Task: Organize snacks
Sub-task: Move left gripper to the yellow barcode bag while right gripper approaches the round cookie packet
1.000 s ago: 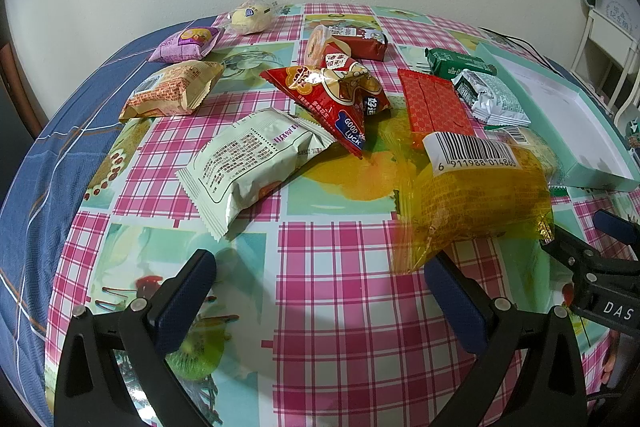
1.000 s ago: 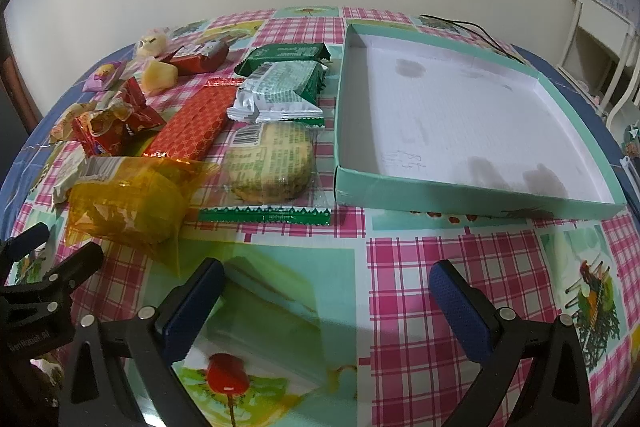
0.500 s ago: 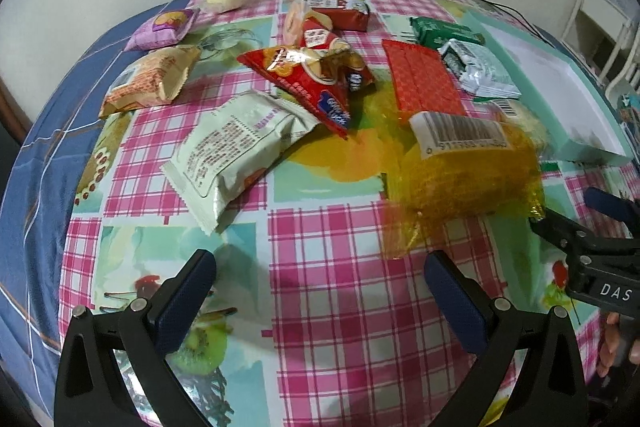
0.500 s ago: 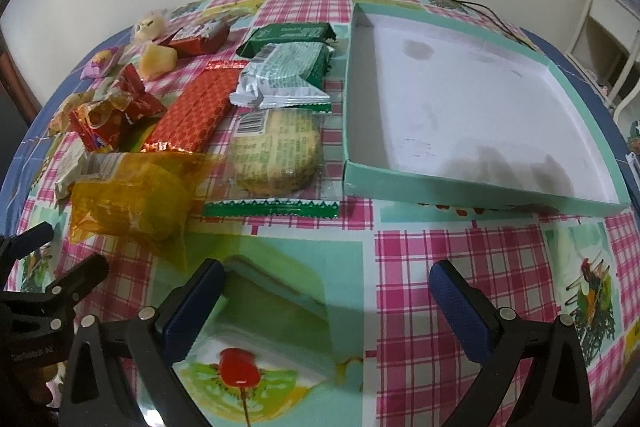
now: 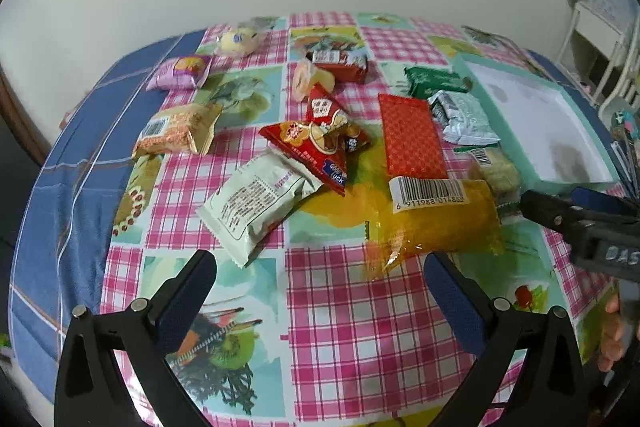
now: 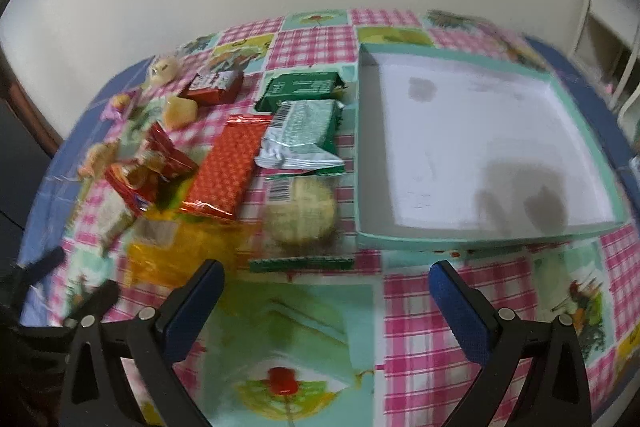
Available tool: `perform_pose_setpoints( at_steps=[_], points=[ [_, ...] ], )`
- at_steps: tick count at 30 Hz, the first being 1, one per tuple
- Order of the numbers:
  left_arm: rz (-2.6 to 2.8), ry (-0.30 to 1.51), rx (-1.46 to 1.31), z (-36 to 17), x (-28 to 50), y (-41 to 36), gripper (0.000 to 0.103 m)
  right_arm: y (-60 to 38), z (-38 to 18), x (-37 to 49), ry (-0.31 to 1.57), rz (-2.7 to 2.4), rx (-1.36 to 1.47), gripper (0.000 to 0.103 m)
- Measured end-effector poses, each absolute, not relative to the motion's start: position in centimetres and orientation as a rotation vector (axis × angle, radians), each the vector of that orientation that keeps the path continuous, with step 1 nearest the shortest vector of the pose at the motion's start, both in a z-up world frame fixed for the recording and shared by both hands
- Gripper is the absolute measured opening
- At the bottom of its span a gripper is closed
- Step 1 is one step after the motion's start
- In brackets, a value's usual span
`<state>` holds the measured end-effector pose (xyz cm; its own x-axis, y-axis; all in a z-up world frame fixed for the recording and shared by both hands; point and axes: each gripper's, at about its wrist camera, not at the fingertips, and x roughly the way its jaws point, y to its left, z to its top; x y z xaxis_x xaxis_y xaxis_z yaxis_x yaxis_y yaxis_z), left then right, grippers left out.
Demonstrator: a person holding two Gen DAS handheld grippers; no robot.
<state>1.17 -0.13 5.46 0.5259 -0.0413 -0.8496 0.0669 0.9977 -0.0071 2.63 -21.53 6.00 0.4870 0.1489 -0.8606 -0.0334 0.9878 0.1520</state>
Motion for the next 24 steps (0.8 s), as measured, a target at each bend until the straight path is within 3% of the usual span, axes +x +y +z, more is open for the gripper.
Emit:
perform_pose_setpoints(
  at_steps=[17, 24],
  points=[
    [-0.194, 1.161, 0.063, 4.6, 5.4, -7.4, 0.103, -23.7, 7.6, 6.8, 1.148, 0.141, 0.167, 0.103],
    [-0.145, 1.191, 0.057, 3.5, 5.9, -6.6, 0.101, -23.0, 7.2, 7.5, 1.155, 0.170, 0.151, 0.103]
  ],
)
